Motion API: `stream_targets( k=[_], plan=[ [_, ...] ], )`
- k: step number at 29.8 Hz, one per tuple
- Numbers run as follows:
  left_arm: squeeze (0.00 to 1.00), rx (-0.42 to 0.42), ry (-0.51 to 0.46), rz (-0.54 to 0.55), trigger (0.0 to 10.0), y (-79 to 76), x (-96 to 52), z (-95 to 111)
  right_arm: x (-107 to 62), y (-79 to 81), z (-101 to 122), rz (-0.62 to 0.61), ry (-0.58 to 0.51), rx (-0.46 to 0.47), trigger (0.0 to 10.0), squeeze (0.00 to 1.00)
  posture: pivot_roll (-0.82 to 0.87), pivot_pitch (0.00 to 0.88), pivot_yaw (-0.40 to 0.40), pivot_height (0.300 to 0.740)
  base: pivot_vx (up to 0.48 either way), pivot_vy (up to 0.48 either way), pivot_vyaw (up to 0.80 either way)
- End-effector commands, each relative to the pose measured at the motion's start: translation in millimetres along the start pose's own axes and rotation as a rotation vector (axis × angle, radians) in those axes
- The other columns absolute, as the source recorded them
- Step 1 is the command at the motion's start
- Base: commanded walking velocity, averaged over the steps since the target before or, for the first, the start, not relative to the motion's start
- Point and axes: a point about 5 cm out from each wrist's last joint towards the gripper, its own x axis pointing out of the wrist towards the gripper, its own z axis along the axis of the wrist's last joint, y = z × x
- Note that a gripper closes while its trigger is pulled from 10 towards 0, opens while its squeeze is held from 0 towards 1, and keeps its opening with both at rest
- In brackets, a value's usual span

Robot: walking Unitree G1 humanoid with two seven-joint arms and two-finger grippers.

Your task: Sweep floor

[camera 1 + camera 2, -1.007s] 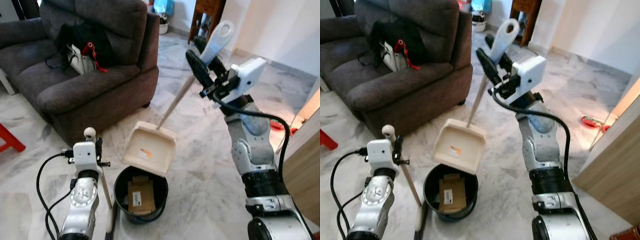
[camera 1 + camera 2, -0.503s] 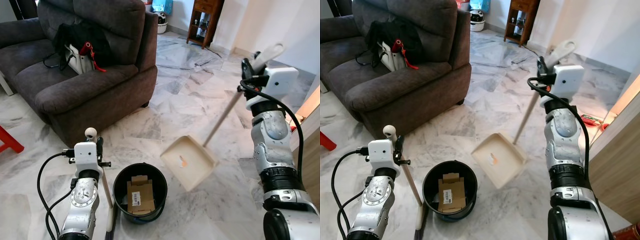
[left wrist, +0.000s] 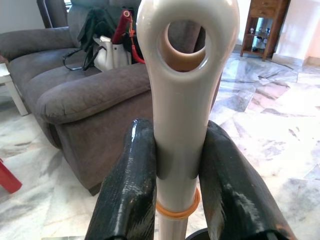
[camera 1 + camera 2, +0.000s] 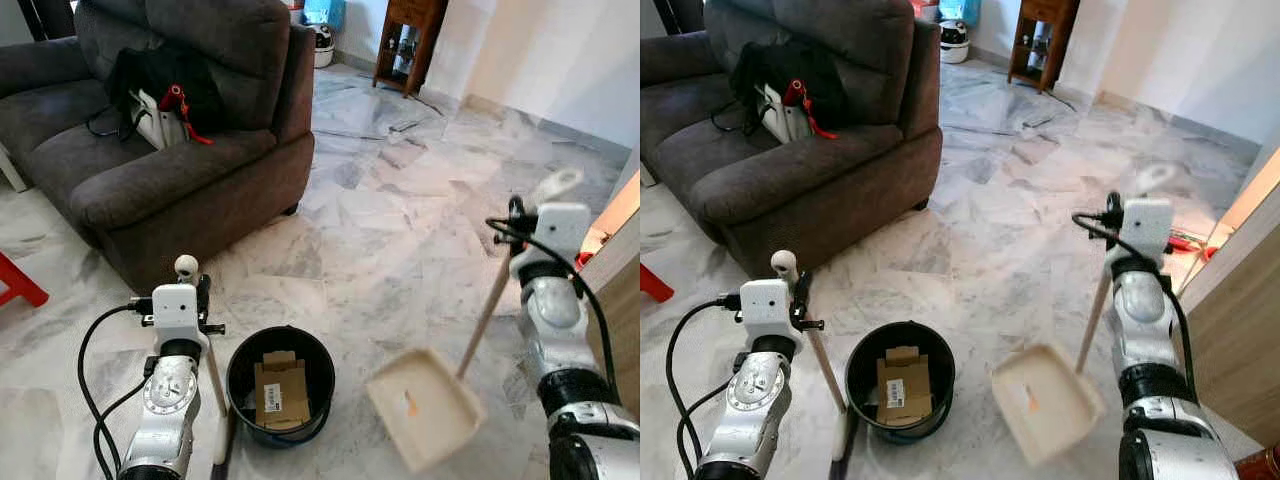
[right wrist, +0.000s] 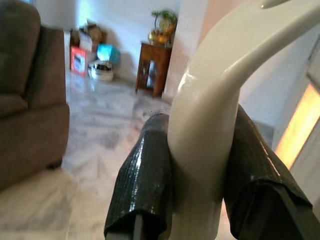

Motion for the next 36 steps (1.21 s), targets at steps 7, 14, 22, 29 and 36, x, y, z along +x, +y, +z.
stream_targets(
  k=[7,14,22,29,36],
  plan=[
    [0.0,0.008,-0.017,-0.027,10.0,-2.8,-3.3,2.1,-10.4,-14.5,-16.5,-0.065,0.035,-0.022,10.0,0.0,0.0,0.0,-0.051,0.74,0.0,0.0,0.0],
    [0.0,0.021,0.002,-0.024,10.0,1.1,-11.1,-2.8,-15.3,-15.9,-22.5,-0.065,0.041,0.068,10.0,0.0,0.0,0.0,-0.043,0.74,0.0,0.0,0.0],
    [0.0,0.031,0.006,-0.025,10.0,2.6,-15.6,-4.6,-25.6,-15.4,-35.0,-0.033,0.064,0.186,10.0,0.0,0.0,0.0,-0.042,0.74,0.0,0.0,0.0],
    [0.0,0.036,0.004,-0.018,10.0,5.2,-19.1,-5.0,-38.6,-11.8,-45.2,0.008,0.066,0.179,10.0,0.0,0.0,0.0,-0.051,0.74,0.0,0.0,0.0],
    [0.0,0.035,0.006,-0.013,10.0,5.2,-23.1,-6.1,-58.1,-8.7,-52.8,0.044,0.036,0.176,10.0,0.0,0.01,0.0,-0.056,0.74,0.0,0.0,0.0]
  ],
)
